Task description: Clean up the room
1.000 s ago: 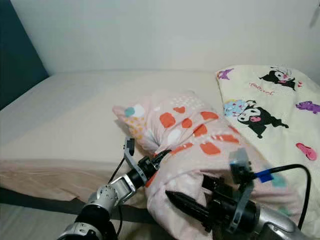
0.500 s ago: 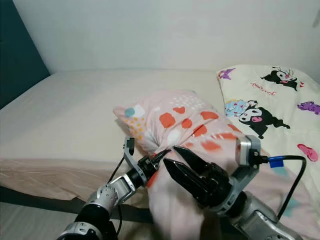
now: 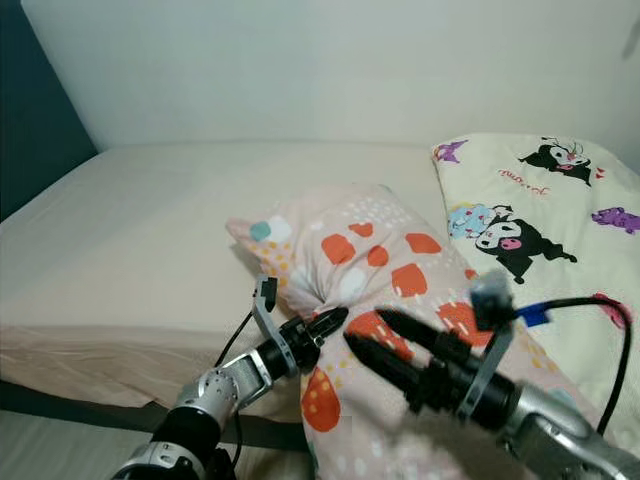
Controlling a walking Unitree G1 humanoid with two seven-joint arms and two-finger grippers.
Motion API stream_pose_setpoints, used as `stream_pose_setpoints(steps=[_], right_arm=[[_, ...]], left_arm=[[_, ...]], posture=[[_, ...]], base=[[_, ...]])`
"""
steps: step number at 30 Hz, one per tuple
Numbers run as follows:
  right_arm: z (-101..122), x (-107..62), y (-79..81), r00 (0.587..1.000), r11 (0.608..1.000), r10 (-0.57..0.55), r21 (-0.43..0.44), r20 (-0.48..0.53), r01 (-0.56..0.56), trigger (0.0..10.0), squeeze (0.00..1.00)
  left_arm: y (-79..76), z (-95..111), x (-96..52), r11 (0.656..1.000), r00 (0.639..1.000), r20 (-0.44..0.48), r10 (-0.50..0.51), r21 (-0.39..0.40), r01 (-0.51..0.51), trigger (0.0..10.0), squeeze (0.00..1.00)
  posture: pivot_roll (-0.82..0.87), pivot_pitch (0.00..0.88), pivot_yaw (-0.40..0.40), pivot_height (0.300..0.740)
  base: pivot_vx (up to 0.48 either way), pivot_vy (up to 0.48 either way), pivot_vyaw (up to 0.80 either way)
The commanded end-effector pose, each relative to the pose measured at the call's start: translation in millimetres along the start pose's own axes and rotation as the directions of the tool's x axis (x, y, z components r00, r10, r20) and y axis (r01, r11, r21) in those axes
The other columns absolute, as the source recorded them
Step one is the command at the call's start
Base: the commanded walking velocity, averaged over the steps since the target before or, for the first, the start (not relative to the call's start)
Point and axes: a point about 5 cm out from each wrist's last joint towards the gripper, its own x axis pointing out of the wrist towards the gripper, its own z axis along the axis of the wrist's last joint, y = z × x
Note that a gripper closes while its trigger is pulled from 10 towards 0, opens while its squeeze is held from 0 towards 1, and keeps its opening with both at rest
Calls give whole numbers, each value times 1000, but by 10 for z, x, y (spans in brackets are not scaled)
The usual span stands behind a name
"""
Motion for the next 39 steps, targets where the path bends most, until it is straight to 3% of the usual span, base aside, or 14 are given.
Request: stream_pose_setpoints(steps=[1, 5, 8, 9, 11, 17, 18, 22, 39], right_arm=[[-107, 34, -122, 996, 996, -86, 9, -16, 86, 10000, 0], [-276, 92, -266, 981, 981, -189, 42, -48, 191, 10000, 0], [-440, 131, -381, 959, 961, -269, 46, -89, 274, 10000, 0], [-550, 155, -438, 944, 948, -307, 49, -120, 315, 10000, 0], [-614, 167, -458, 938, 944, -318, 48, -141, 327, 10000, 0], [-676, 192, -515, 929, 937, -337, 39, -156, 346, 10000, 0], [-701, 214, -545, 923, 935, -347, 13, -168, 354, 10000, 0], [-735, 242, -557, 921, 936, -347, 0, -178, 352, 10000, 0], [-868, 385, -552, 927, 949, -314, -36, -203, 314, 10000, 0]], left_arm=[[-6, -8, 24, 1000, 1000, 13, 6, 26, -7, 0, 0], [-1, 104, 10, 999, 998, 67, 19, 43, -22, 0, 0], [-17, 253, -16, 996, 993, 118, 8, 85, -18, 0, 0], [-40, 363, -41, 990, 989, 151, -8, 137, -13, 0, 0], [-59, 430, -65, 981, 986, 164, -24, 193, -9, 0, 0], [-48, 473, -103, 969, 981, 191, -16, 244, -32, 0, 0], [-19, 462, -112, 965, 980, 198, 13, 255, -64, 10000, 0], [-8, 457, -116, 967, 975, 219, 25, 241, -79, 10000, 0], [2, 678, -166, 920, 955, 291, 62, 354, -168, 10000, 0]], posture=[[-195, 0, 38, 570], [-193, 0, 39, 590], [-183, 0, 37, 600], [-180, 0, 36, 609], [-172, 0, 32, 619], [-168, 0, 26, 639], [-167, 0, 22, 649], [-166, 0, 18, 664], [-156, 0, 23, 723]], base=[[0, 0, 0], [0, 0, 0], [0, 0, 0], [0, 0, 0], [0, 0, 0], [0, 0, 0], [0, 0, 0], [0, 0, 0], [0, 0, 0]])
